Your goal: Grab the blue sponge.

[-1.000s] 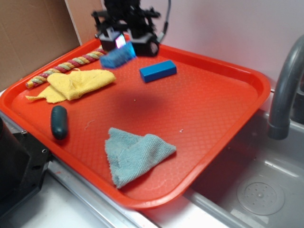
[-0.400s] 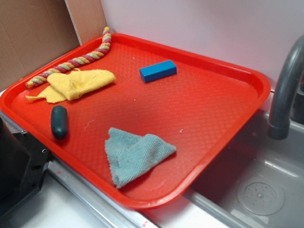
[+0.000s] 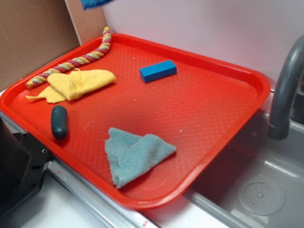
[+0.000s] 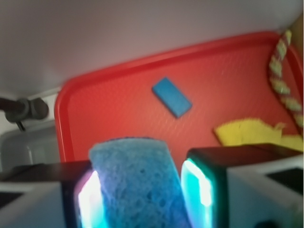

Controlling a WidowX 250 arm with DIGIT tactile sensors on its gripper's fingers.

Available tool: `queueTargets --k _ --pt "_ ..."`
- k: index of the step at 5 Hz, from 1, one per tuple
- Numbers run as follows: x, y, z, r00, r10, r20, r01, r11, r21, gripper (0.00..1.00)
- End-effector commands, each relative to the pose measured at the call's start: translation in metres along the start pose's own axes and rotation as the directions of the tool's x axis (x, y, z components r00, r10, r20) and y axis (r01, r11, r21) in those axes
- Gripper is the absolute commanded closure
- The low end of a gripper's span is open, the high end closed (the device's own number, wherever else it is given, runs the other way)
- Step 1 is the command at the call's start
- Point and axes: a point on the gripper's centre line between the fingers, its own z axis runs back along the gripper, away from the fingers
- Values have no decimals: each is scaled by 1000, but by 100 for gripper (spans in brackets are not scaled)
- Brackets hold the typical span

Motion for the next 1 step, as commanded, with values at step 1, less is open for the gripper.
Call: queueTargets --k 1 --pt "0 11 4 992 114 50 -115 993 37 100"
